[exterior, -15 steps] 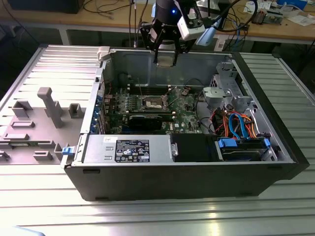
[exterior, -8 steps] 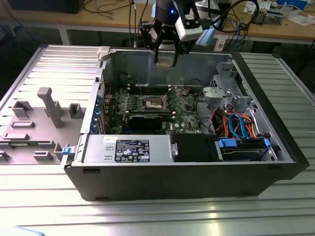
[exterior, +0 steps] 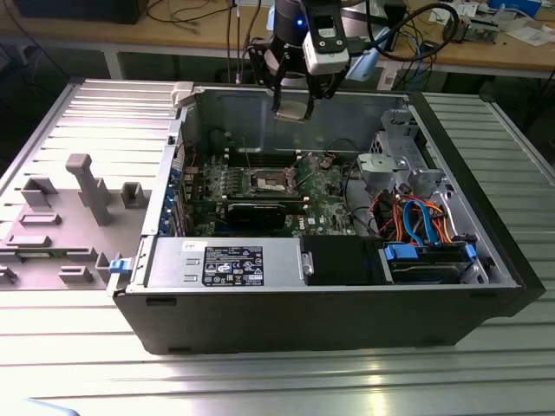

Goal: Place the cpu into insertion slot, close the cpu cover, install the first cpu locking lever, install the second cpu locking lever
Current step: 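Place the cpu into insertion slot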

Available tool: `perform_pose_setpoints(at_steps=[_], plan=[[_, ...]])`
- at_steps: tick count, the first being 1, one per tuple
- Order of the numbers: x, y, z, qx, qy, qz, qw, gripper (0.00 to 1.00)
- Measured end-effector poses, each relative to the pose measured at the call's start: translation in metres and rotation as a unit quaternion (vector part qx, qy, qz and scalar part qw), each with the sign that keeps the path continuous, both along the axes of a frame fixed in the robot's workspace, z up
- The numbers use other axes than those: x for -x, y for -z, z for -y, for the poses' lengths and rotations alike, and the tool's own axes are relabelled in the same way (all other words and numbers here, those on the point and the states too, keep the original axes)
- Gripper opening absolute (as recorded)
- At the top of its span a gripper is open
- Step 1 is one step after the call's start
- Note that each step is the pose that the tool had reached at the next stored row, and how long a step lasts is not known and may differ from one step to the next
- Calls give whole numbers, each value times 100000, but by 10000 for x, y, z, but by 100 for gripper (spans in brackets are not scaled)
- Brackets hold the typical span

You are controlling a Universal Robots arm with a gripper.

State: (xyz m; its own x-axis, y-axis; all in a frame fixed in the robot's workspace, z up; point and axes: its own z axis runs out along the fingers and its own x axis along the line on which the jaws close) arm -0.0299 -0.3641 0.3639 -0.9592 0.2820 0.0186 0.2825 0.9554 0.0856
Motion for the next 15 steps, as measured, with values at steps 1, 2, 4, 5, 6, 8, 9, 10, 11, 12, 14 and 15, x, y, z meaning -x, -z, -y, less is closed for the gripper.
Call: perform_pose_setpoints(at_steps=[1,2,4,5,6,8,9,10,11,12,14,15], plan=[[0,1,0,22,444,-4,99999,55],[0,3,0,31,913,-1,99996,55],[0,6,0,35,1789,-25,99984,55],[0,8,0,34,2191,-38,99976,55],[0,10,0,31,2671,-47,99964,55],[0,12,0,35,3519,-68,99938,55],[0,13,0,39,3970,-78,99921,55],[0,14,0,35,4347,-85,99905,55],[0,14,0,38,4584,-88,99895,55],[0,15,0,35,4669,-85,99891,55],[0,15,0,33,4677,-87,99891,55],[0,15,0,32,4678,-84,99890,55]])
